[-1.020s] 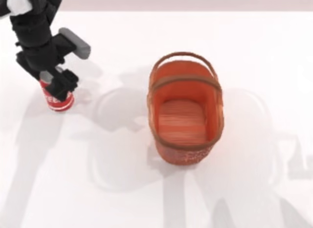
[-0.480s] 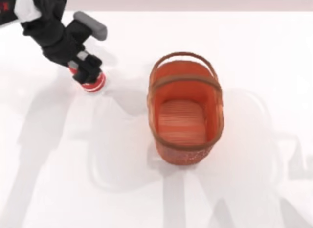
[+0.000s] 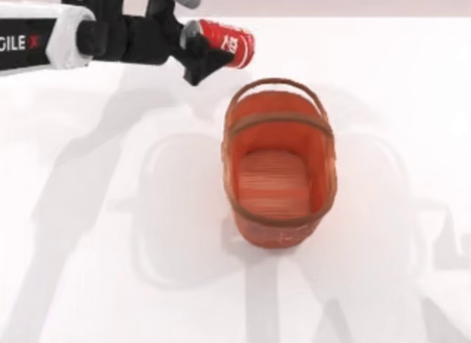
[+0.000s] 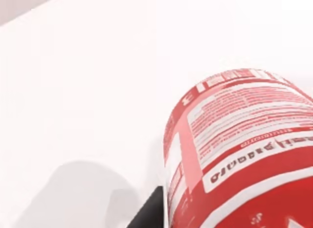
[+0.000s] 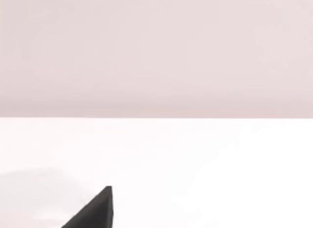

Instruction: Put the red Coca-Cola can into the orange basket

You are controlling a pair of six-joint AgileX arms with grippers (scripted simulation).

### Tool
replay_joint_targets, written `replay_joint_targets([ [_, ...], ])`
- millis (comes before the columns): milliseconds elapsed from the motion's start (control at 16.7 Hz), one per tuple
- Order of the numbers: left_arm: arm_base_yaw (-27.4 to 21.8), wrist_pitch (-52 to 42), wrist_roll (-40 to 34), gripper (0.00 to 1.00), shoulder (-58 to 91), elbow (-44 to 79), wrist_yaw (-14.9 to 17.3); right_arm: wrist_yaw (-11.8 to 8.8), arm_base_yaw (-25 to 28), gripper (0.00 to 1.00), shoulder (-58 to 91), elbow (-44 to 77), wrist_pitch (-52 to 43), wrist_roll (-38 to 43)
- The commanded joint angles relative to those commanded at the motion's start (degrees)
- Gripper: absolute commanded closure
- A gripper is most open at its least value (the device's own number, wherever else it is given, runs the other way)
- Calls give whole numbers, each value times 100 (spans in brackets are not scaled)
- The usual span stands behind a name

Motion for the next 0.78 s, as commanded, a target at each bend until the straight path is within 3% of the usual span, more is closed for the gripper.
replay_joint_targets([
  [240,-190,2167,-779,100,-291,-617,1482,0,0,0,0,0,0,0],
  [420,-300,3298,-1178,100,-560,-934,2344,0,0,0,0,0,0,0],
  [600,-363,3888,-1378,100,-762,-1084,2854,0,0,0,0,0,0,0],
  [780,-373,3980,-1406,100,-799,-1103,2935,0,0,0,0,0,0,0],
])
